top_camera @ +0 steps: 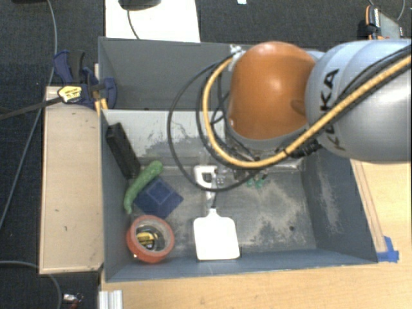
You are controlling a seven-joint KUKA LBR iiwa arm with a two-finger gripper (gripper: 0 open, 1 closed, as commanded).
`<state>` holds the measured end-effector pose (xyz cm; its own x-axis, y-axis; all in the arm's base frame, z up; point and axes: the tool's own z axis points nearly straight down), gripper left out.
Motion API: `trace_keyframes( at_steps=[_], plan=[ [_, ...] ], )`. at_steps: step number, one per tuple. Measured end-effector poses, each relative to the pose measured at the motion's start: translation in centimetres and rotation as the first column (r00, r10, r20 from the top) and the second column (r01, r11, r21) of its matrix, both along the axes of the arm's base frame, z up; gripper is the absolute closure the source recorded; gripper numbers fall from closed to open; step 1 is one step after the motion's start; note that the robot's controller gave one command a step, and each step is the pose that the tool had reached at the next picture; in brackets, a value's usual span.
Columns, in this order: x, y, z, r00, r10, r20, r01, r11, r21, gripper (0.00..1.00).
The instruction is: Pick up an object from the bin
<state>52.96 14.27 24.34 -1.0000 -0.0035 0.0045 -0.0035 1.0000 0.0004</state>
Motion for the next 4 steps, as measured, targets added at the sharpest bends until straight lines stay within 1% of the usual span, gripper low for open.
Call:
trace_keyframes(
  at_steps=[1, 2, 3, 4],
  plan=[
    [0.2, -0.1, 0.4, 1.000, -0.006, 0.007, 0.006, 1.000, 0.001, 0.00],
    [-0.6, -1.2, -6.9, 0.976, 0.219, 0.010, -0.219, 0.976, 0.000, 0.00],
    [-1.7, -2.8, -8.2, 0.888, 0.461, 0.011, -0.461, 0.888, -0.001, 0.00],
    [-4.1, -3.8, -13.6, 0.673, 0.740, 0.005, -0.740, 0.673, 0.000, 0.00]
  ],
)
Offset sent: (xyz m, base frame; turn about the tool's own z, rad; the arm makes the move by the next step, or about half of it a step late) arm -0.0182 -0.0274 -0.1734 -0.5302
